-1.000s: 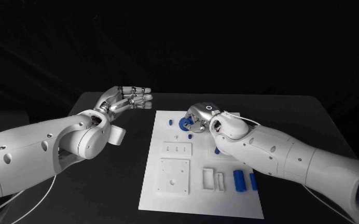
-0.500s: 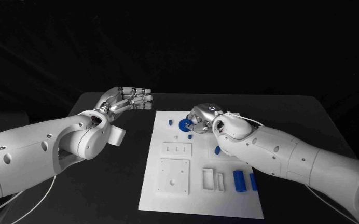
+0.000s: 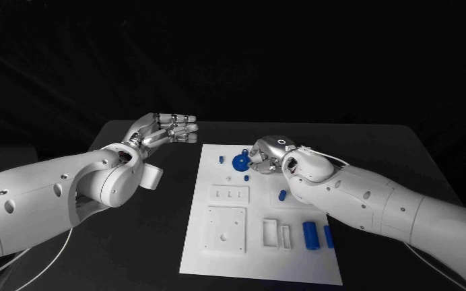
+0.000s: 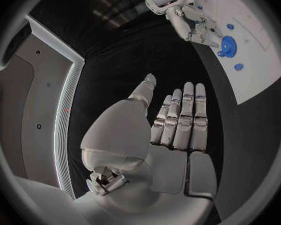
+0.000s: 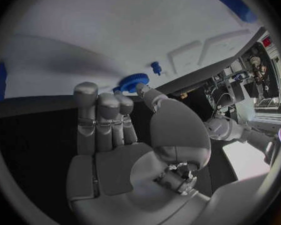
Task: Assemble the parts on the task board
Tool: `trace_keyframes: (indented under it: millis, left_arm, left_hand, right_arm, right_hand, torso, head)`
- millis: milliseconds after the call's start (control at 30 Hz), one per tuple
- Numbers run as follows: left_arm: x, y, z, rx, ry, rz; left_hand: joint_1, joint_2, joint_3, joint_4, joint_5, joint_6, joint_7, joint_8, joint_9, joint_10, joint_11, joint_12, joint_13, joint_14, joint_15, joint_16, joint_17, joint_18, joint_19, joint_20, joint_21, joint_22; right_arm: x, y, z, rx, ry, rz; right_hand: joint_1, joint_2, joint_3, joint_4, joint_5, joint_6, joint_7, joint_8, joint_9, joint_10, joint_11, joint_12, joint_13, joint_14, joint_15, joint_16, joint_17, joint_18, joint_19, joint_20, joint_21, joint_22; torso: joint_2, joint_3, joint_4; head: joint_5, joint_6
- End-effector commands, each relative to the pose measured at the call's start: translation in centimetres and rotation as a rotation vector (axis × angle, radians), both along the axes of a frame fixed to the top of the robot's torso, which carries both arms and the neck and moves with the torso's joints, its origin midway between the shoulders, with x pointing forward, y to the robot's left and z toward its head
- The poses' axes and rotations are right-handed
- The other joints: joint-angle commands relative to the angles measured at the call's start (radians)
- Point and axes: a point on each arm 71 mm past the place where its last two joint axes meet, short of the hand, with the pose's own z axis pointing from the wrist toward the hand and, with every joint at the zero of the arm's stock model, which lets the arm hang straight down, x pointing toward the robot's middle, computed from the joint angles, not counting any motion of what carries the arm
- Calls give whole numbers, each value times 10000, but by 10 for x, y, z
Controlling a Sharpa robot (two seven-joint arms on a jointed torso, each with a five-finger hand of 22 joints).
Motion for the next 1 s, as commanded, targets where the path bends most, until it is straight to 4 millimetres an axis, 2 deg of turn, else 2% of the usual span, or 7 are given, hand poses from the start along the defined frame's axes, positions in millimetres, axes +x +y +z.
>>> trace_keyframes:
  millis: [33, 267, 367, 533, 633, 900, 1000]
  left_arm:
    - [0, -1, 1, -30, -57, -177]
    - [2, 4, 1, 10, -82, -51]
    - [3, 6, 1, 25, -92, 5]
    - [4, 10, 1, 44, -109, 82]
    - [6, 13, 0, 51, -117, 120]
    - [8, 17, 0, 16, -123, 197]
    - [8, 18, 0, 5, -118, 205]
  left_hand:
    - [38, 35, -16, 12, 68, -34, 2, -10, -12, -39, 35, 13, 8, 30, -11, -40, -10, -65, 67, 33, -60, 14]
    - [37, 41, -11, 9, 65, 14, 1, -4, -9, -15, 27, 15, 9, 31, -13, -40, -10, -63, 67, 31, -59, 14]
    - [41, 49, -8, 7, 65, 126, 9, 3, -3, 28, 20, 17, 9, 37, -16, -38, -10, -65, 66, 30, -59, 14]
    - [41, 65, -4, 6, 62, 278, 10, 7, 4, 124, 0, 17, 9, 56, -26, -37, -9, -69, 74, 21, -56, 15]
    - [32, 72, -5, 11, 59, 328, 20, 9, 6, 164, 13, 16, 9, 102, -37, -34, -1, -69, 91, 12, -48, 17]
    - [3, 87, -14, 20, 43, 341, 24, 4, 5, 156, 14, 12, 8, 120, -40, -39, -3, -84, 93, 6, -51, 14]
    - [3, 87, -14, 20, 43, 341, 24, 4, 5, 156, 14, 12, 8, 120, -40, -39, -3, -84, 93, 6, -51, 14]
  right_arm:
    - [-1, -5, 7, 842, -393, -32]
    - [1, -28, 34, 2656, -574, -233]
    - [4, -44, 43, 3187, -287, -174]
    - [8, -80, 51, 3757, 468, 260]
    - [9, -99, 52, 3870, 723, 339]
    - [16, -142, 42, 3985, 1099, -219]
    - [18, -152, 38, 3998, 1185, -419]
  right_hand:
    - [77, -101, 9, -35, 108, -61, 24, -34, 9, -6, 11, -2, 17, 14, -65, -39, 26, -28, 497, -64, -25, 802]
    - [864, -20, -1627, -95, 705, -91, 54, -35, 11, -12, 46, -6, 19, 13, -27, -74, 4, -15, 478, -22, -89, 788]
    - [1381, 273, -2351, -482, 558, -89, 55, -44, 7, -43, 55, -18, 17, 4, -25, -94, 2, -13, 446, -13, -190, 774]
    - [1889, 676, -3682, -1343, 1521, -64, 104, -47, 6, -141, 77, -88, -41, -10, 7, -116, 68, -26, 392, 5, -275, 778]
    - [2231, 683, -3840, -1743, 2038, -49, 112, -36, 10, -174, 86, -161, -107, -17, 30, -148, 67, -45, 377, 29, -277, 780]
    - [2200, 937, -4046, -2434, 2164, -75, 127, -40, 8, -228, 77, -233, -219, -20, 4, -266, 75, -37, 348, 6, -383, 769]
    - [2162, 923, -4068, -2457, 2194, -90, 127, -42, 7, -231, 76, -235, -225, -21, 5, -276, 75, -35, 348, 6, -393, 768]
  torso:
    - [-4, 3, -5]
    - [-29, 20, -75]
    - [-44, 41, -155]
    - [-79, 95, -296]
    - [-96, 131, -336]
    - [-91, 243, -411]
    - [-95, 221, -394]
  head:
    - [-11, 16]
    - [-132, 140]
    - [-168, 176]
    - [-279, 230]
    - [-388, 276]
    - [-662, 349]
    - [-694, 322]
